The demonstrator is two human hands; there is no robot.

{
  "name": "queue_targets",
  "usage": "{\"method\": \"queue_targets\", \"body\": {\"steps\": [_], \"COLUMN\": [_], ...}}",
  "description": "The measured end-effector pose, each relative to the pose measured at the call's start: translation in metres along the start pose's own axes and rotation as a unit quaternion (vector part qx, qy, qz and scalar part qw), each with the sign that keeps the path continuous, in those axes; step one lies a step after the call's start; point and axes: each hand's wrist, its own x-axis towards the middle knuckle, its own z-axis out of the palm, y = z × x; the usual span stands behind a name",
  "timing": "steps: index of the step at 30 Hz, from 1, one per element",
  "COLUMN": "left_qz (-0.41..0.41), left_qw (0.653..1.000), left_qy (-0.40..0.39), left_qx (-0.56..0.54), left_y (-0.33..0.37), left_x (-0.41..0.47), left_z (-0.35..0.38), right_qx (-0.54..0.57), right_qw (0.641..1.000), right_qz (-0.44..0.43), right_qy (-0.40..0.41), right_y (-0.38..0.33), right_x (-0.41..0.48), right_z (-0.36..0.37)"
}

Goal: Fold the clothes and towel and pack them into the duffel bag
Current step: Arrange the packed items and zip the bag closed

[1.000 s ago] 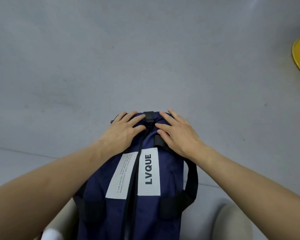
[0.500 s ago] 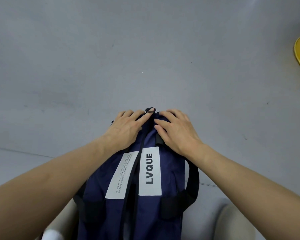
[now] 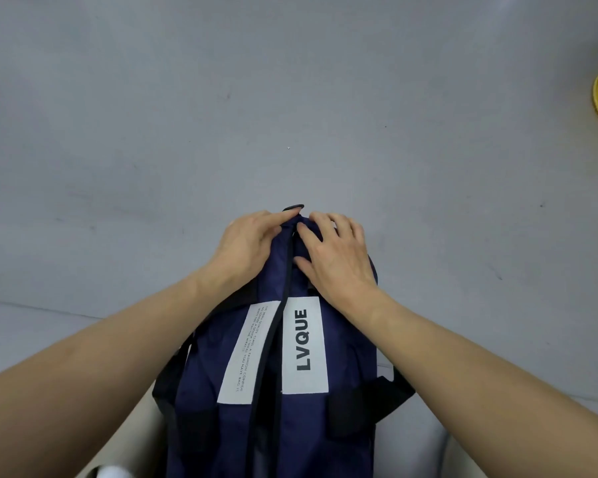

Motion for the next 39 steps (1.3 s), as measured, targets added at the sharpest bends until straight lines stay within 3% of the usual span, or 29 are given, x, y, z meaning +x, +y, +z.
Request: {"method": "queue_targets", "body": {"steps": [5,13,25,33,36,39], "left_qz": [-0.041,-0.017,-0.005,-0.035,-0.043,0.007], "left_qw": [0.994,0.998,0.998,0.991,0.994,0.993], "left_qy": [-0.006,0.002,0.069,0.123,0.103,0.031], "left_qx": [-0.096,-0.053,-0.004,0.029,0.01,0.117], "left_y": [0.001,0.004,0.004,-0.002,-0.002,0.003], "left_x": [-0.003,-0.005,0.004,0.004,0.003,-0.01], "left_z": [0.0,0.0,0.008,0.005,-0.004,-0.017], "right_qx": [0.017,0.017,0.065,0.083,0.088,0.053], "right_qw": [0.998,0.989,0.988,0.977,0.98,0.989], "right_qz": [0.006,-0.029,-0.054,-0.157,-0.151,-0.132], "right_qy": [0.068,0.141,0.129,0.12,0.097,0.037], "right_y": [-0.003,0.024,0.006,-0.019,-0.019,-0.011], "right_x": [0.009,0.003,0.0,-0.03,-0.04,-0.04], "right_z": [0.006,0.009,-0.011,-0.021,-0.031,-0.042]}}
